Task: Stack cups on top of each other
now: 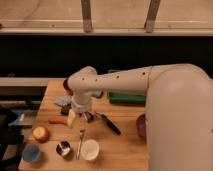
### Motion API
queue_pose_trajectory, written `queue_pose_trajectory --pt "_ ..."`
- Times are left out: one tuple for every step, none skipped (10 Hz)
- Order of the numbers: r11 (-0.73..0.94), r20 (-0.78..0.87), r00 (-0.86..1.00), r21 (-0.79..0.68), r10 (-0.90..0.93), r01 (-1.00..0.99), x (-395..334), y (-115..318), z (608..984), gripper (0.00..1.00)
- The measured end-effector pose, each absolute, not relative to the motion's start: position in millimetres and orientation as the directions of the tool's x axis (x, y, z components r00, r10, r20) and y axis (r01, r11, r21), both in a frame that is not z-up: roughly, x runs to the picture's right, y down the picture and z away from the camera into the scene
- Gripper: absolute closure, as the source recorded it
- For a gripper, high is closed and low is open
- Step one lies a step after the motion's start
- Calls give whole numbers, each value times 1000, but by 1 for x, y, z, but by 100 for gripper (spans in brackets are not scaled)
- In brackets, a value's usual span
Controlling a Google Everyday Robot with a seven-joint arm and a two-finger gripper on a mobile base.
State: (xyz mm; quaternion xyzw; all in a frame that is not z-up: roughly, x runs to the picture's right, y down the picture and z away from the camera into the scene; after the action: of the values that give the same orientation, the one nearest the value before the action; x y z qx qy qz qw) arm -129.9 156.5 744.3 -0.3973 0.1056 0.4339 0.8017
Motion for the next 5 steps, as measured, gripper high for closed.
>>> queue_pose_trajectory --pt "310 -507 611 -557 608 -771 -138 164 741 20" --pt "313 -494 629 -578 600 -754 -151 175 737 20" --pt "318 -485 643 -592 593 -740 -160 182 734 20" --pt "320 -483 650 -599 587 -734 -163 187 734 20" --pt "319 -482 653 -604 583 -731 -165 192 734 20"
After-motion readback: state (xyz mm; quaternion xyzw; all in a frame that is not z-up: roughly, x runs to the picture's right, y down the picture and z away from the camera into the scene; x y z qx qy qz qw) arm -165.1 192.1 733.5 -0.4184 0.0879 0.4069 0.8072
